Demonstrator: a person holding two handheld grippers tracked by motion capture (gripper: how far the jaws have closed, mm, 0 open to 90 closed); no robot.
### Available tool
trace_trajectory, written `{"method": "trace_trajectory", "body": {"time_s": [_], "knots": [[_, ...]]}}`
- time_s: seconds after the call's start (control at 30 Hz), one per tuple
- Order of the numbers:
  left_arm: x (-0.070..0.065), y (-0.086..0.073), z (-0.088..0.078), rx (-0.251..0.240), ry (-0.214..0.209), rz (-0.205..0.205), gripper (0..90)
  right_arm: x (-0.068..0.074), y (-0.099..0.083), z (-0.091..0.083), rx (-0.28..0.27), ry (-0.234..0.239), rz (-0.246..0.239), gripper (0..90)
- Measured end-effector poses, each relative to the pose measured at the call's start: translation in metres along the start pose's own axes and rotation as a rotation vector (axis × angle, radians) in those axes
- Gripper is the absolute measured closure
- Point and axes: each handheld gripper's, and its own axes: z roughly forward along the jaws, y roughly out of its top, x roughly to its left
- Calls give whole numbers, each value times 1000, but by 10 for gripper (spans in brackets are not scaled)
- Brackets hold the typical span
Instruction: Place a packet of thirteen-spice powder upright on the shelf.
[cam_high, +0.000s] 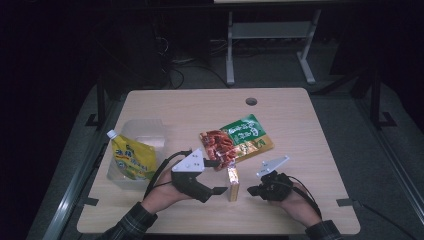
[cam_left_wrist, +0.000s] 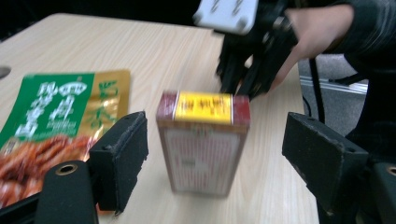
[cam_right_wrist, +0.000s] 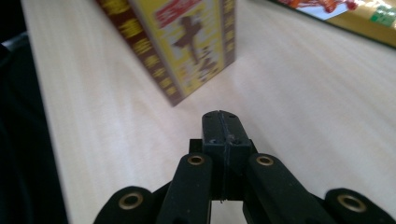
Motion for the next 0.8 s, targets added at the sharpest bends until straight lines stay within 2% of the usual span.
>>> {"method": "trace_trajectory", "body": {"time_s": [0.03, 0.1, 0.13, 0.17, 0.2, 0.23, 0.27, 0.3, 0.37, 0.4, 0.63, 0.73, 0.8], "knots": [[0, 0, 0, 0, 0, 0, 215, 0, 0, 0, 0, 0, 0, 899], [-1, -11, -3, 16, 5, -26, 215, 7, -4, -1, 2, 9, -4, 899], [-3, -22, -4, 33, 6, -47, 215, 13, -6, 0, 6, 19, -15, 899], [-3, -22, -4, 33, 6, -47, 215, 13, -6, 0, 6, 19, -15, 899], [-6, -32, -5, 49, 8, -61, 215, 19, -7, 3, 6, 34, -16, 899], [-6, -32, -5, 49, 8, -61, 214, 19, -7, 3, 6, 34, -16, 899], [-8, -39, -5, 69, 18, -64, 214, 21, -7, 4, 12, 40, -17, 899], [-9, -46, -5, 79, 21, -78, 214, 26, -7, 10, 23, 51, -33, 899], [-10, -57, -6, 97, 19, -101, 214, 27, -6, 12, 28, 53, -40, 899], [-12, -67, -7, 114, 22, -127, 214, 30, -4, 16, 36, 59, -44, 899], [-10, -76, -4, 146, 37, -146, 210, 34, 3, 25, 40, 67, -60, 899], [-10, -78, 0, 164, 32, -151, 210, 35, 6, 29, 51, 59, -85, 899], [-10, -79, 0, 165, 32, -151, 210, 35, 7, 30, 45, 61, -71, 899]]}}
